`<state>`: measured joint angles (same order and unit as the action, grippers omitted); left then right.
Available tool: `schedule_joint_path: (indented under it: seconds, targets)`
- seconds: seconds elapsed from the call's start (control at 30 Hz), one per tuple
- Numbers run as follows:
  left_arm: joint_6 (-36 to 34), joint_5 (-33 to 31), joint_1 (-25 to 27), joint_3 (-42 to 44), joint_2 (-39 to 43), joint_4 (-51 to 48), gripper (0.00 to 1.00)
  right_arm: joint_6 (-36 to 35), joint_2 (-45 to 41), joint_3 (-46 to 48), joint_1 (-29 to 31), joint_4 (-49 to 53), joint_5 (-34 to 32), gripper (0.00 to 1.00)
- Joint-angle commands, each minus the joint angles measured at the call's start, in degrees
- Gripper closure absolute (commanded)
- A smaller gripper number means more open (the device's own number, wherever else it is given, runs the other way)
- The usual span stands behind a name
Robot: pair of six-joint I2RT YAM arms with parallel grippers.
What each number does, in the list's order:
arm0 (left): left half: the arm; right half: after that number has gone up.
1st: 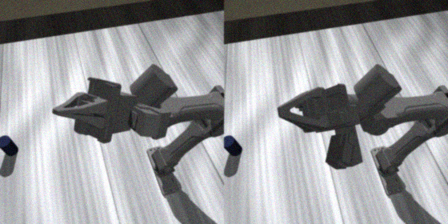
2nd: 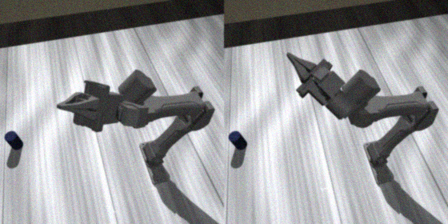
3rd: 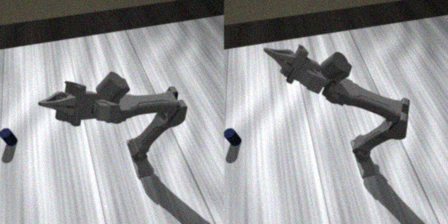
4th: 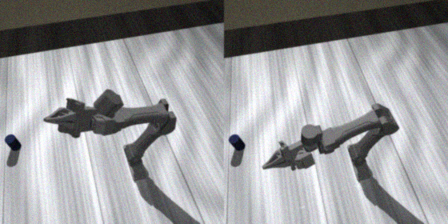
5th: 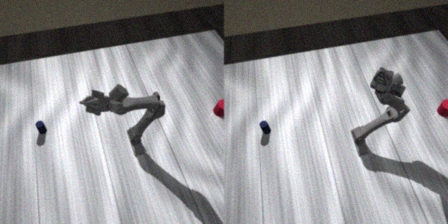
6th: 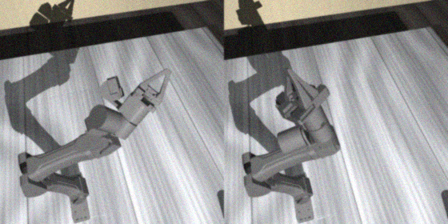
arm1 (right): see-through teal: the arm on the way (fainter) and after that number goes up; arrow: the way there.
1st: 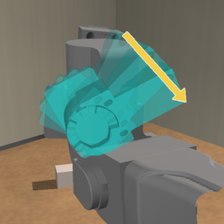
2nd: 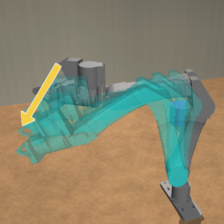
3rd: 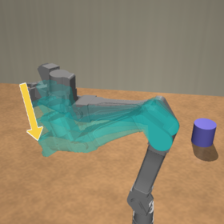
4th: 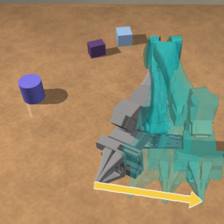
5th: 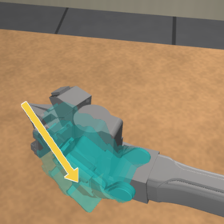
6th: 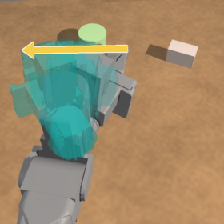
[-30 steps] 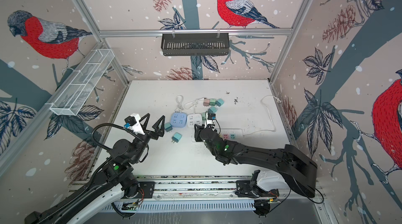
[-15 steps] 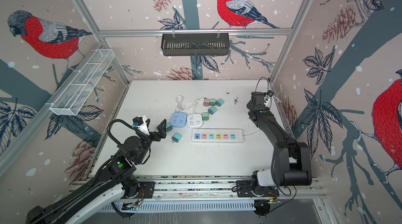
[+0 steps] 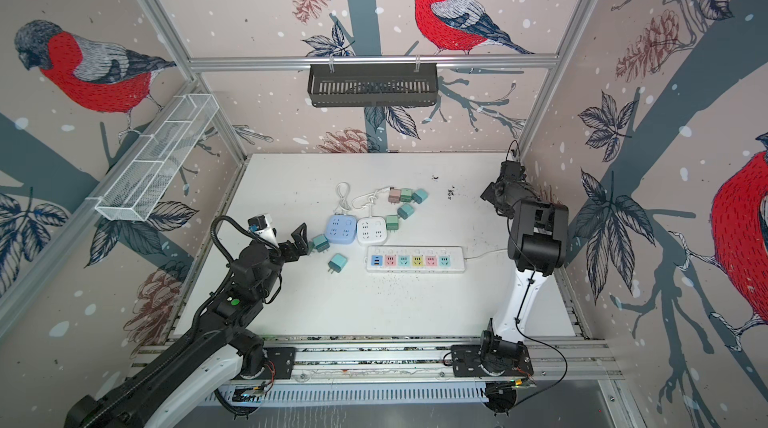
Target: Insert the plug
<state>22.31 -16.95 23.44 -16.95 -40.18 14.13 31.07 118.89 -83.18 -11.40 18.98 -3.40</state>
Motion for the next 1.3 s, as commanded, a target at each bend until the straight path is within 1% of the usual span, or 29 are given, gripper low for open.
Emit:
schedule_joint_path:
  seconds: [0.0, 0.07, 0.13, 0.23, 0.33, 0.4, 0.5, 0.6, 0.7, 0.77, 0.83, 0.93, 1.07, 1.13, 1.27]
  targets:
    - [1.3, 5.3, -1.6, 0.3, 0.3, 1.7, 0.03, -1.4, 0.4, -2.6, -0.3, 3.2, 1.4, 0.14]
    - [1.1, 5.8, -1.6, 0.0, 0.6, 2.3, 0.03, -1.2, -1.1, -1.5, 0.6, 1.2, 1.6, 0.1]
    - [0.8, 6.3, -1.6, -0.3, 0.6, 2.3, 0.03, 0.4, -2.7, -0.6, 1.0, -0.2, -1.0, 0.07]
    - [0.8, 6.8, -1.7, -0.4, 1.0, 2.2, 0.03, 4.2, -3.6, 1.8, 0.5, -3.3, -4.5, 0.06]
    - [0.9, 6.9, -1.7, -0.1, 1.9, 1.8, 0.03, 6.3, -5.9, 6.4, 0.2, -8.6, 0.2, 0.1]
    - [1.1, 6.8, -1.7, 0.2, 2.5, 1.8, 0.03, 6.1, -8.7, 8.5, 1.6, -10.5, 0.4, 0.11]
    - [1.1, 6.8, -1.7, -0.1, 3.0, 1.2, 0.03, 4.4, -11.6, 8.0, 2.6, -8.9, -2.7, 0.09]
    - [1.0, 6.9, -1.7, 0.1, 3.5, 1.1, 0.03, 2.9, -12.0, 5.9, 0.5, -6.1, -2.7, 0.08]
    - [1.0, 6.8, -1.8, 0.1, 3.6, 0.9, 0.03, 1.3, -10.6, 4.7, -2.1, -4.8, -3.5, 0.06]
    - [0.8, 6.8, -1.8, 0.0, 3.7, 0.7, 0.03, 0.0, -7.8, 3.4, -4.1, -3.7, -1.6, 0.05]
    - [0.8, 6.8, -1.8, 0.0, 3.9, 0.7, 0.03, -1.4, -4.8, 2.0, -5.2, -2.9, 3.0, 0.05]
    - [0.7, 6.8, -1.8, -0.1, 4.3, 0.5, 0.03, -2.8, -2.3, 0.6, -4.5, -2.9, 7.3, 0.03]
    - [0.8, 6.7, -1.9, 0.0, 5.2, 0.0, 0.03, -3.1, -1.5, -0.6, -2.2, -2.7, 7.5, 0.03]
    - [0.8, 6.6, -1.9, 0.1, 5.7, -0.3, 0.03, -3.1, -0.8, -1.2, -1.7, -2.2, 8.2, 0.06]
    - [0.9, 6.7, -1.9, 0.2, 6.6, -0.5, 0.03, -2.9, 0.9, -2.2, -1.1, -1.0, 9.5, 0.2]
